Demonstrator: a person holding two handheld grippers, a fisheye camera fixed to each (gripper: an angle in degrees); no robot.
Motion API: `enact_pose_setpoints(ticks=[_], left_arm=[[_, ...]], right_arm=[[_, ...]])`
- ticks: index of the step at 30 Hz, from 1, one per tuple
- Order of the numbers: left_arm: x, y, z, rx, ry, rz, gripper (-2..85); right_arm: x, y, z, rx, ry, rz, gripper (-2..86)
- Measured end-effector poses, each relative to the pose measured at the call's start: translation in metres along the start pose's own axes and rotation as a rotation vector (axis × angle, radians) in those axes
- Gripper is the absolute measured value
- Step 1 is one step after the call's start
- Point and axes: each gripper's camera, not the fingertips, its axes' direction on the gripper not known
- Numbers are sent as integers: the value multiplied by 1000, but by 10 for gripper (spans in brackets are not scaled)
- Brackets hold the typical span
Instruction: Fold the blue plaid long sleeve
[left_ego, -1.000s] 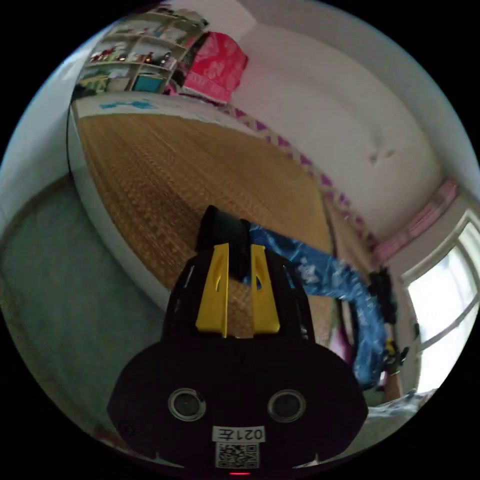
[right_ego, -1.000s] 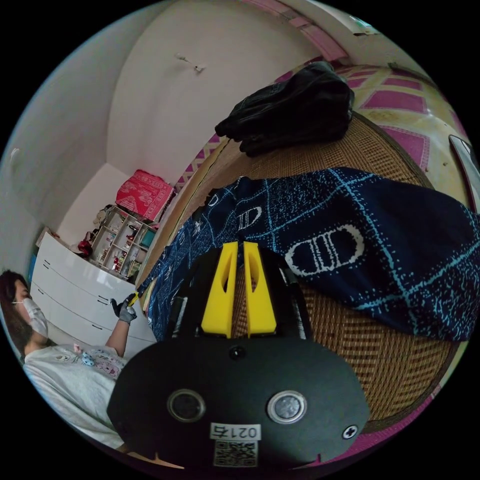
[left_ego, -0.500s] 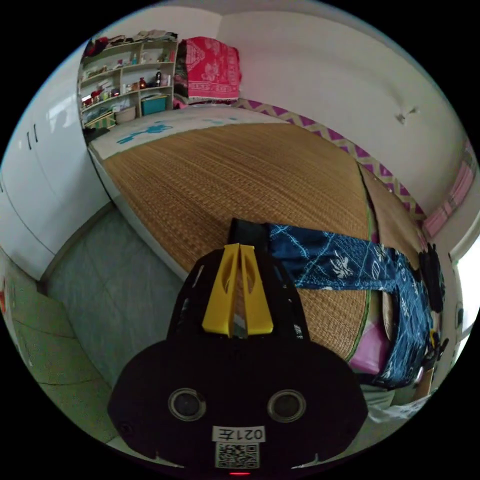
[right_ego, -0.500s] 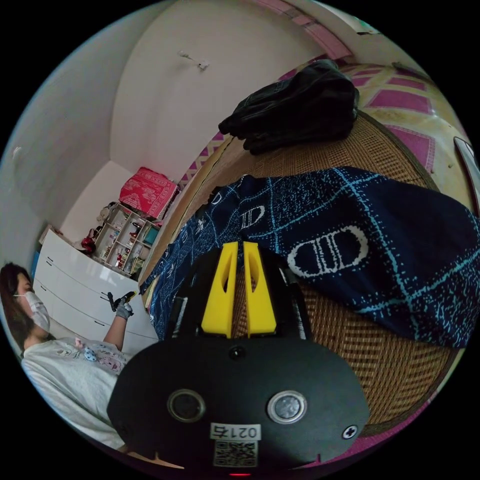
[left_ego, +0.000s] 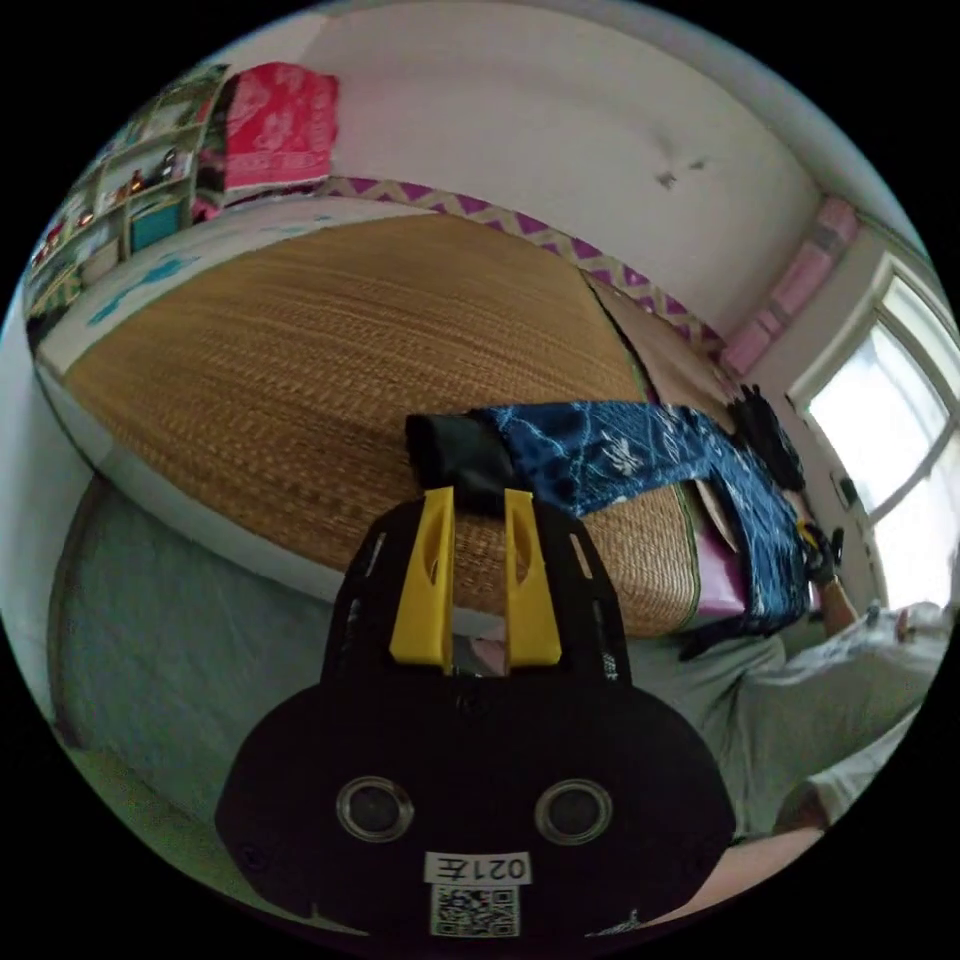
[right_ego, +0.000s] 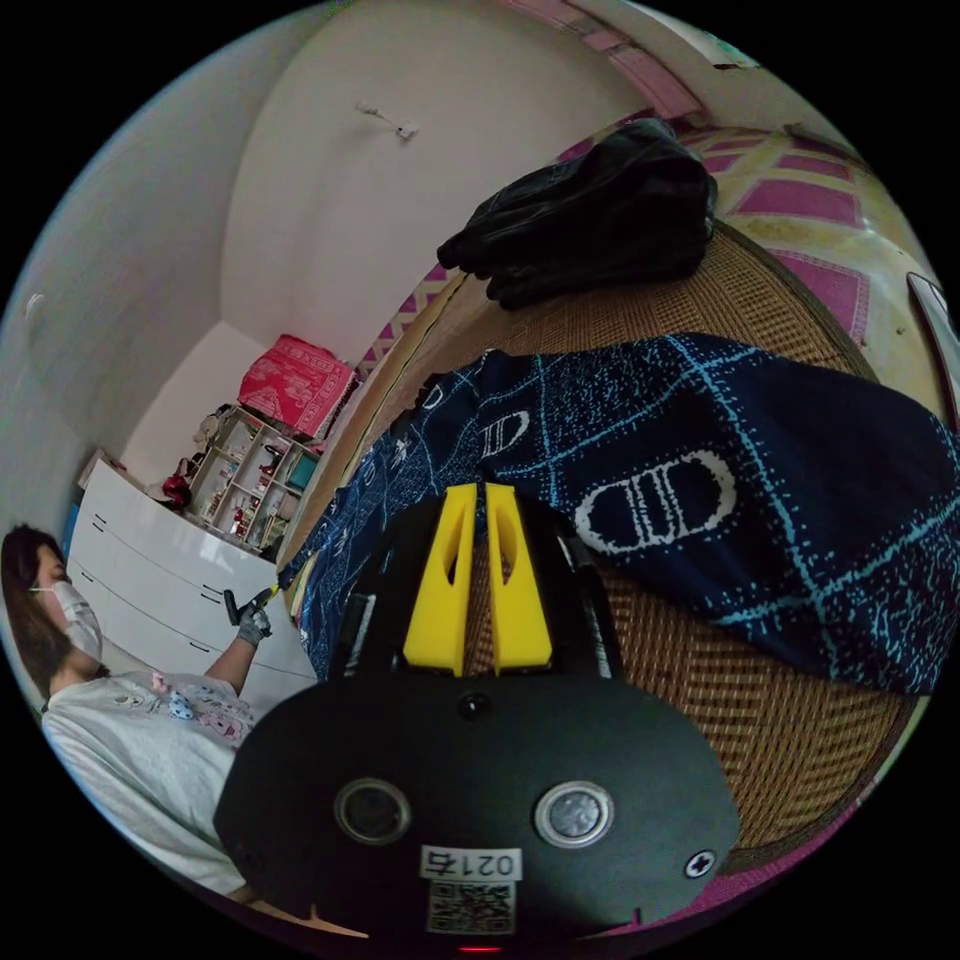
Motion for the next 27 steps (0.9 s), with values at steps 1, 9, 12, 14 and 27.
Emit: enact_pose_setpoints(ticks=[1, 9, 12, 14, 27], left_arm=[[11, 2, -4, 0, 14, 55, 59], [36, 18, -32, -27, -17, 69, -7], [29, 24, -52, 37, -28, -37, -9], [23, 27, -56, 12, -101, -132, -9], [89, 32, -50, -111, -77, 148, 79]], right_arm=[[0, 0, 1, 0, 2, 2, 4], [0, 1, 9, -10, 15, 9, 1], [1, 2, 12, -10, 16, 11, -1], [1, 2, 13, -11, 18, 11, -1], [4, 6, 21, 3, 13, 8, -4]])
